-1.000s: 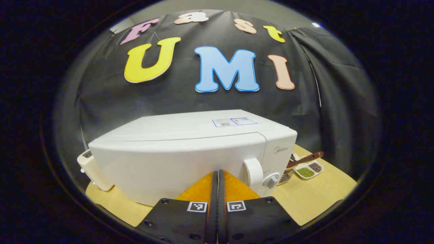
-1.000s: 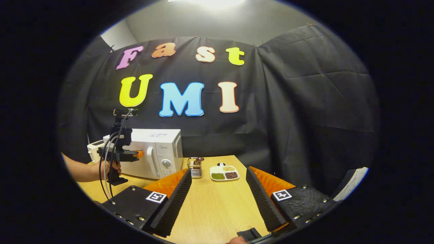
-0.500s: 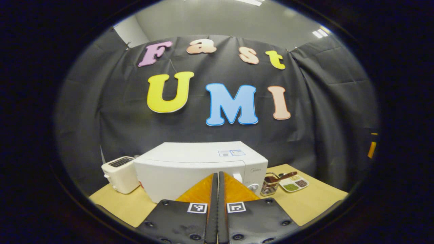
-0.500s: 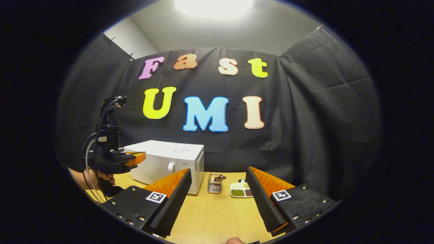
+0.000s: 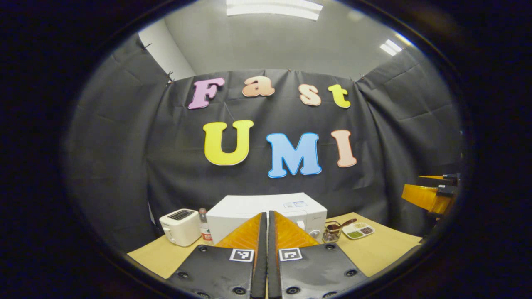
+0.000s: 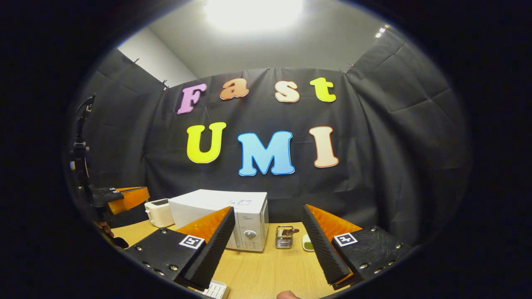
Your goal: Open the microwave oven with the left hand, put the food in, and close the microwave oven.
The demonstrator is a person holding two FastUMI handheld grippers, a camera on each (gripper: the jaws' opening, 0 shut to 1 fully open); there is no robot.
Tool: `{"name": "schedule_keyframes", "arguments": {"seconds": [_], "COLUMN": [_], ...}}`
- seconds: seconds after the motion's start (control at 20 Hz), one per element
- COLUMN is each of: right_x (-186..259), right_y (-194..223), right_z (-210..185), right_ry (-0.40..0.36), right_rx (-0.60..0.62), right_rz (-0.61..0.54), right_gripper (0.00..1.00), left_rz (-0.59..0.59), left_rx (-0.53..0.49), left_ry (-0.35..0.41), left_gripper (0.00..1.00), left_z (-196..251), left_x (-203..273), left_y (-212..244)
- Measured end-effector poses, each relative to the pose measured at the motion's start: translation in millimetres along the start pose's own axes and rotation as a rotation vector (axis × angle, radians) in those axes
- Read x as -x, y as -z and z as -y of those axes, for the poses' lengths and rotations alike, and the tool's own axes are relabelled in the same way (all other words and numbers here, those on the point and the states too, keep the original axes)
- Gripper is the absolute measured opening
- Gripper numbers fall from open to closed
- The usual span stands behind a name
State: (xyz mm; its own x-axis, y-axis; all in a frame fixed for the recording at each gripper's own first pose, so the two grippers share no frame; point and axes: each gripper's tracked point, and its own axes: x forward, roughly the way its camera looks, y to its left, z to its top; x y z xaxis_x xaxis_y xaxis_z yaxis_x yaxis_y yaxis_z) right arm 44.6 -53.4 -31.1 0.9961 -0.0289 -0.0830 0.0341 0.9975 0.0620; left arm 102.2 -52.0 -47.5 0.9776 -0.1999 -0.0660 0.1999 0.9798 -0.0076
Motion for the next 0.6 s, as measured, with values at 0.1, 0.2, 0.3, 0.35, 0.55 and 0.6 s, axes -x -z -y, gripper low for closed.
{"name": "schedule_keyframes", "arguments": {"seconds": [0.1, 0.2, 0.3, 0.35, 0.55, 0.6], "right_x": [9.6, 18.2, 27.1, 31.0, 40.2, 43.1], "right_y": [-3.2, -3.6, -2.8, -0.8, -4.7, -9.0], "right_z": [-6.4, -8.4, -15.0, -16.8, -27.1, -29.9], "right_ry": [0.005, 0.025, 0.030, 0.035, 0.042, 0.041], "right_rx": [0.011, 0.011, 0.000, 0.001, 0.009, 0.002], "right_rz": [0.006, 0.005, 0.002, -0.002, 0.002, 0.012], "right_gripper": [0.97, 0.98, 0.97, 0.97, 0.98, 0.97], "left_rz": [-0.009, -0.020, -0.030, -0.032, -0.024, -0.024], "left_rx": [0.002, -0.004, -0.016, -0.026, -0.028, -0.022], "left_ry": [0.005, 0.015, 0.021, 0.020, 0.029, 0.029], "left_gripper": [0.07, 0.08, 0.20, 0.31, 0.75, 0.86], "left_z": [-8.6, -16.7, -22.5, -26.0, -34.1, -36.0], "left_x": [16.8, 33.8, 48.4, 54.7, 72.5, 76.0], "left_y": [3.4, 7.0, 11.6, 12.3, 8.5, 6.6]}}
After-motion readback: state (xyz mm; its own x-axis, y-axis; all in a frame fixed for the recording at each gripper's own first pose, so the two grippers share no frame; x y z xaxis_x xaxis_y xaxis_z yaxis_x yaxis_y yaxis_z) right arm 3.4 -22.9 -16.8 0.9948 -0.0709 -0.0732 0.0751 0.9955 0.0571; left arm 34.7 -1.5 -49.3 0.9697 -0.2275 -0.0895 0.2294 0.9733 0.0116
